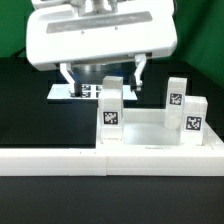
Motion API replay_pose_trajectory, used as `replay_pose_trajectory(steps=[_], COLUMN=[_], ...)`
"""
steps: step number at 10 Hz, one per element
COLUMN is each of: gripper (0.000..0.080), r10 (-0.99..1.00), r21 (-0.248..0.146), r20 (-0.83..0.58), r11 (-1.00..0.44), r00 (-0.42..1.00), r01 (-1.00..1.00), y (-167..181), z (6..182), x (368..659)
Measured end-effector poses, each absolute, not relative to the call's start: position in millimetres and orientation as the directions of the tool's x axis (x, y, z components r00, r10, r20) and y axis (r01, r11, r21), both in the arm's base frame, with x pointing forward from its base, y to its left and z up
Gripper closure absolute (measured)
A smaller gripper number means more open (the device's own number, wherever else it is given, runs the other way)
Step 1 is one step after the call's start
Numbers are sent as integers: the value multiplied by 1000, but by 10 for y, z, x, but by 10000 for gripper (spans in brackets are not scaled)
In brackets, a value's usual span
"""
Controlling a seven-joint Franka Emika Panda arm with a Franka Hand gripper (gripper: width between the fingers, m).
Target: Assemble square table
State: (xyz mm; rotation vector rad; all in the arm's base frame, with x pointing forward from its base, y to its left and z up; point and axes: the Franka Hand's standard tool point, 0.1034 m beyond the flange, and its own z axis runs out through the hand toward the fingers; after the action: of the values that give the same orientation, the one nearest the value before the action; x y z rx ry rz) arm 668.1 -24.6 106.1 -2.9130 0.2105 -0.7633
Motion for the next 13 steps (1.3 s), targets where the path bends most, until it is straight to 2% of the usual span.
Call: replay_pose_trajectory(steps=[1, 2, 3, 4, 5, 6, 8, 9, 10, 13], gripper=[150, 150, 150, 150, 150, 150, 150, 150, 150, 150], r10=[-176, -192, -220, -229, -241, -227, -231, -234, -252, -263], r21=[-175, -214, -274, -289, -313, -323, -320, -312, -275, -289], r20=[459, 394, 266, 225, 121, 93, 97, 11, -36, -17], r11=[-979, -970, -951, -944, -930, -928, -928, -924, -928, -923], r00=[871, 899, 938, 947, 963, 969, 968, 972, 967, 965], r01=[-106, -114, -145, -160, -194, -187, -190, -219, -252, -256], y=[-246, -181, -97, -33, 68, 65, 44, 0, -40, -150], z=[1146, 1152, 1140, 1042, 923, 982, 959, 934, 973, 993], x=[6772, 6792, 6786, 6718, 6547, 6585, 6577, 6470, 6464, 6586])
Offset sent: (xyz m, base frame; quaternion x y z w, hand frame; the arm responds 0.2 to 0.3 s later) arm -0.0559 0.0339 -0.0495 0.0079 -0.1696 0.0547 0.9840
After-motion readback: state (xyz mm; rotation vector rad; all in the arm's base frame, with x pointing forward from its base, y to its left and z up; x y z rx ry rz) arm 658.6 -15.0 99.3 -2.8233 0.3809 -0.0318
